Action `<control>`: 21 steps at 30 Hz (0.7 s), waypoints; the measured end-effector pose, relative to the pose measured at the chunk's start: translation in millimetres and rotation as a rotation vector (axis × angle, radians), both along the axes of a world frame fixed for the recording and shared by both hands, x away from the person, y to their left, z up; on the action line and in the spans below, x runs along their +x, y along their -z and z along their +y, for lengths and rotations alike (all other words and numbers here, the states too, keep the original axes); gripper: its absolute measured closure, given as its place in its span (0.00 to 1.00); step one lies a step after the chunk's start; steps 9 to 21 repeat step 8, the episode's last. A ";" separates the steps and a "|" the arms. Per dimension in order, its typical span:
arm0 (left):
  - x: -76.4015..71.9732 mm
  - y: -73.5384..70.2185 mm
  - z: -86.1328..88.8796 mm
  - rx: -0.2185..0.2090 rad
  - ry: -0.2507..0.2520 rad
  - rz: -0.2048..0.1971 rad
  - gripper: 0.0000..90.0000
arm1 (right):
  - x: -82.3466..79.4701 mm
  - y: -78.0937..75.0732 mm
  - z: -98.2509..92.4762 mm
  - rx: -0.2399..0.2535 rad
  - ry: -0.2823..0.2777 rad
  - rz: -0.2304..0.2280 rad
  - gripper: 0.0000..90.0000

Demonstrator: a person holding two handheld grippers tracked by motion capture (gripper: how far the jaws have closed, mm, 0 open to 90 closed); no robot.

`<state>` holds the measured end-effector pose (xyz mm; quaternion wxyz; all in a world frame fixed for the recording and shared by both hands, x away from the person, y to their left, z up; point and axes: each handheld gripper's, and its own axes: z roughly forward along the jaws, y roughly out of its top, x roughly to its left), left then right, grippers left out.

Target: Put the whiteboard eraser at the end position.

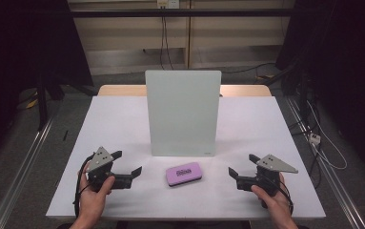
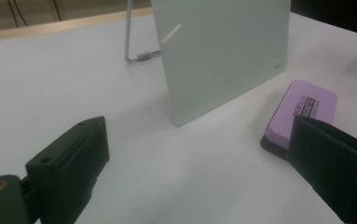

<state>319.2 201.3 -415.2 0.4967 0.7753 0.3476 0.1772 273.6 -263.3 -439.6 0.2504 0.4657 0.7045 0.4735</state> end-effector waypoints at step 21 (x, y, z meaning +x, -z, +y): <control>2.7 4.2 3.3 0.015 -0.002 0.006 0.06 | -0.2 -0.1 0.3 -0.003 0.001 0.000 0.08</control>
